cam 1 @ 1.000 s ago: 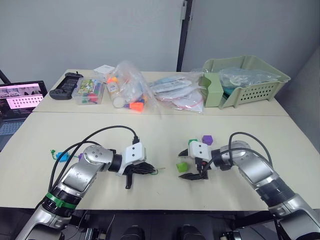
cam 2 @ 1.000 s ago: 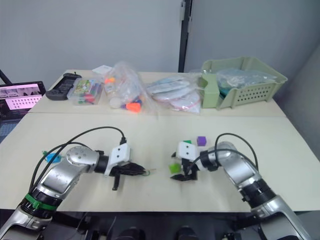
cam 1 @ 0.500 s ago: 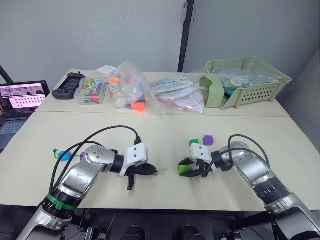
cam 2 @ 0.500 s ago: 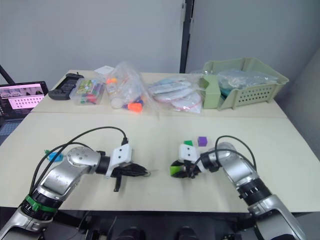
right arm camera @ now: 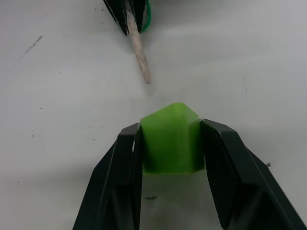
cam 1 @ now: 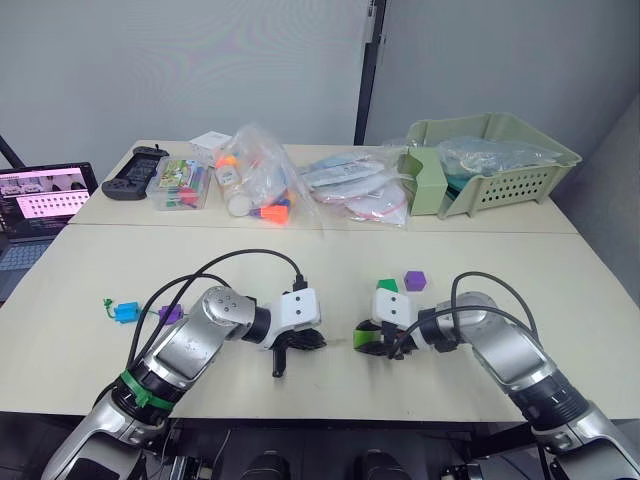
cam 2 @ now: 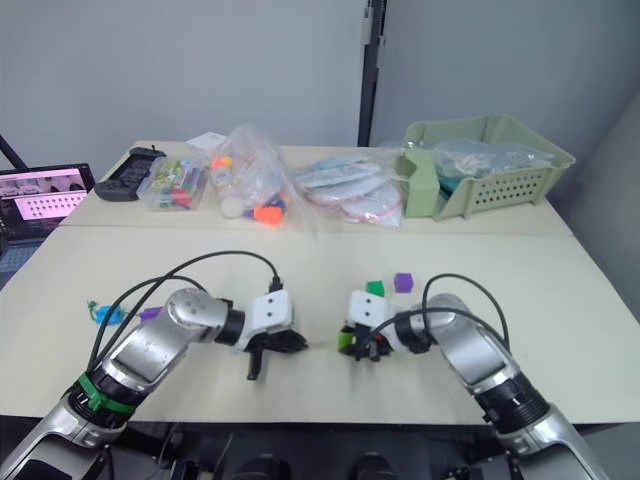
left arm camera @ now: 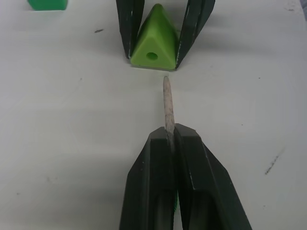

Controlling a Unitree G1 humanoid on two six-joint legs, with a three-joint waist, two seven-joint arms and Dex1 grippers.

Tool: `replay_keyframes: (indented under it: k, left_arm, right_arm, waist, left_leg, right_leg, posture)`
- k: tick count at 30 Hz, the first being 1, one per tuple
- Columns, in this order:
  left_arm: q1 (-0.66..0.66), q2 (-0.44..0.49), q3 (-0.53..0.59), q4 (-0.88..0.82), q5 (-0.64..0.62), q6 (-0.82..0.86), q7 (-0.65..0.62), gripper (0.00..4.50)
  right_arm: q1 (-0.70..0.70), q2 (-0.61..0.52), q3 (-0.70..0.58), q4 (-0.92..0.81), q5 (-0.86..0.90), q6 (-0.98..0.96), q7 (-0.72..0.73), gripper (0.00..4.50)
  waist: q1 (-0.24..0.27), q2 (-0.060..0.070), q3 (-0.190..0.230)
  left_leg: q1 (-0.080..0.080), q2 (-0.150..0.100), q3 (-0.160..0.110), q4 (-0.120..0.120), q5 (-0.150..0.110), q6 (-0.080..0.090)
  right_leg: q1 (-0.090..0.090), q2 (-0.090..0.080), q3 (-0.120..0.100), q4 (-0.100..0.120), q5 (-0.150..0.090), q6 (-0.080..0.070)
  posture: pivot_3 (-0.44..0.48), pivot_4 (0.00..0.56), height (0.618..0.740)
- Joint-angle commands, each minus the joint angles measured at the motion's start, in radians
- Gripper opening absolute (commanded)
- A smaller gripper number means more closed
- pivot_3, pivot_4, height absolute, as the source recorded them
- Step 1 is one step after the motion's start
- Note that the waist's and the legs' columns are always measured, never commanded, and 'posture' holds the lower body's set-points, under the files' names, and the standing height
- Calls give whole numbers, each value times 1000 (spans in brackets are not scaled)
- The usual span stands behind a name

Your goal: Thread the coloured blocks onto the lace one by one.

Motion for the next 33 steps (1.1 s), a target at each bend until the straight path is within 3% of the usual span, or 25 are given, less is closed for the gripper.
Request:
replay_keyframes:
  k: [1,19,33]
  left_arm:
    - [-29,-11,-7,-20,7,9,11,0]
    - [-74,-55,-67,14,29,16,20,0]
    - [-92,-168,-106,89,34,-25,46,0]
  right_arm:
    - [30,5,22,-28,13,24,11,1294]
    - [31,7,25,-65,6,54,7,1294]
    - [30,31,33,-122,7,118,-23,1294]
  waist:
    - [0,0,0]
    - [0,0,0]
    - [1,0,0]
  left_leg:
    - [0,0,0,0,0,0]
    - [0,0,0,0,0,0]
    - [0,-1,0,0,0,0]
  right_leg:
    - [0,0,0,0,0,0]
    - [0,0,0,0,0,0]
    - [0,0,0,0,0,0]
  posture:
    - [0,150,740]
    - [0,150,740]
    - [0,150,740]
